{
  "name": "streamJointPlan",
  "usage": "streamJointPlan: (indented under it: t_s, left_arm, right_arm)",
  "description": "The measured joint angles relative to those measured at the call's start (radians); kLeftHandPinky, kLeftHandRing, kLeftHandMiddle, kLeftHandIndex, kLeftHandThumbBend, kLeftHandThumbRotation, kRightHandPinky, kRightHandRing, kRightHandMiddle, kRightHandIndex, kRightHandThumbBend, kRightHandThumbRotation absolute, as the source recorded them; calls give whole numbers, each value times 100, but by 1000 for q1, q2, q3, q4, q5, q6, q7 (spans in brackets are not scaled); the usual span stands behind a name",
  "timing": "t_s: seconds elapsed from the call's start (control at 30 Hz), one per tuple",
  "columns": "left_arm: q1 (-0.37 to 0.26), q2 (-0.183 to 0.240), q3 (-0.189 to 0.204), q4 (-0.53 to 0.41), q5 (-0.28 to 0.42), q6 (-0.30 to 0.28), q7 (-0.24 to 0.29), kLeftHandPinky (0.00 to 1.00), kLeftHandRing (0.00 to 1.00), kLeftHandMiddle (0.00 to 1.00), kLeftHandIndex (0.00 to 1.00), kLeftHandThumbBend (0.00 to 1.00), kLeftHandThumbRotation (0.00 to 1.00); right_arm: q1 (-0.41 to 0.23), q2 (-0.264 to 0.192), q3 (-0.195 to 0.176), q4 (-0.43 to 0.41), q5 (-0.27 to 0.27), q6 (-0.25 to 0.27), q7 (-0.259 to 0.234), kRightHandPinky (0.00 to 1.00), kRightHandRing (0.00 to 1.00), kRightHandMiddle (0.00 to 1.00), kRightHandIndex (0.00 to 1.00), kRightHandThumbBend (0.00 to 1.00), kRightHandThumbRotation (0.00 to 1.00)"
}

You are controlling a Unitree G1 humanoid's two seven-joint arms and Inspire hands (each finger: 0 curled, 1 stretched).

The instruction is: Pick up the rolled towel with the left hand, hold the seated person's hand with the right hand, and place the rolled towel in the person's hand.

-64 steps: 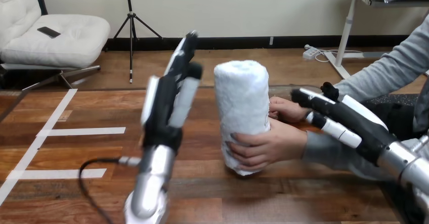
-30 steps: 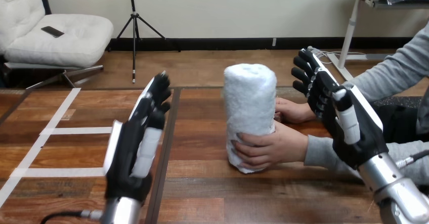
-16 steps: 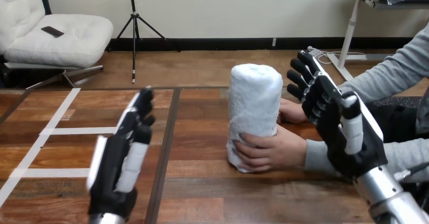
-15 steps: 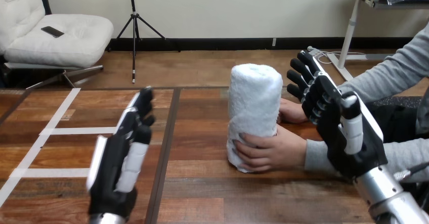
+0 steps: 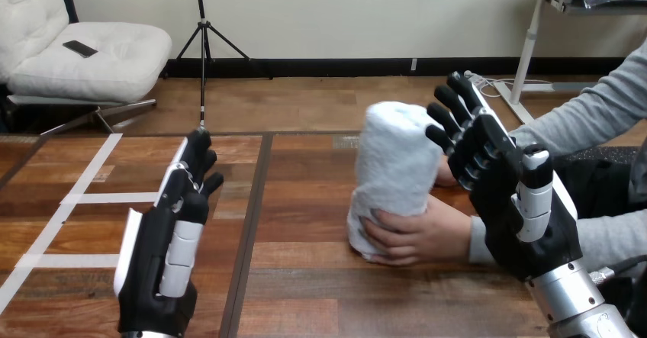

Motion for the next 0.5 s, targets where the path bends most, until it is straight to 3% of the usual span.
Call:
streamJointPlan:
  t_s: [0.5]
  left_arm:
    - [-11,-24,2,25,-32,-83,-13,93,94,93,92,79,98]
  right_arm:
    - [2,44,8,-60,12,2,20,100,100,100,100,100,100]
